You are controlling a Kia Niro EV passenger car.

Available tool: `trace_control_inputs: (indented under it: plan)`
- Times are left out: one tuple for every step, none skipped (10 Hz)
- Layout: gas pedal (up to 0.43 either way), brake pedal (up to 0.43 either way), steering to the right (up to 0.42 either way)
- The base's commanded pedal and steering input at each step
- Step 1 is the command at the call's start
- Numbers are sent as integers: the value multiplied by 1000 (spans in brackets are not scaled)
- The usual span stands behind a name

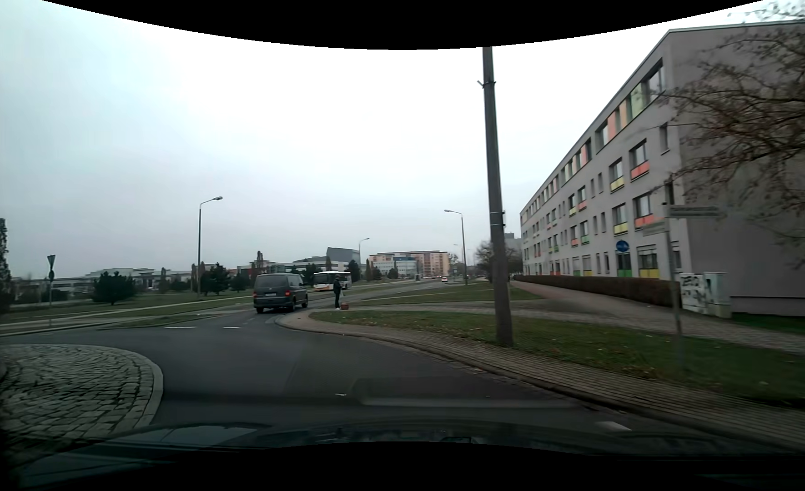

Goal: Follow the waypoints while adhering to traffic rules and regulations

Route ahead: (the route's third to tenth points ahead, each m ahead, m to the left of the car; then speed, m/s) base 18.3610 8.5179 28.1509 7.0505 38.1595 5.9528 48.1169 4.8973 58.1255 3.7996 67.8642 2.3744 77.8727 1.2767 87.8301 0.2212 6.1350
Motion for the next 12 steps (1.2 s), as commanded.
trace_control_inputs:
  plan:
    - [130, 0, -306]
    - [130, 0, -306]
    - [130, 0, -305]
    - [130, 0, -304]
    - [130, 0, -300]
    - [118, 0, -296]
    - [118, 0, -290]
    - [118, 0, -286]
    - [110, 0, -275]
    - [98, 0, -254]
    - [87, 0, -234]
    - [87, 0, -213]
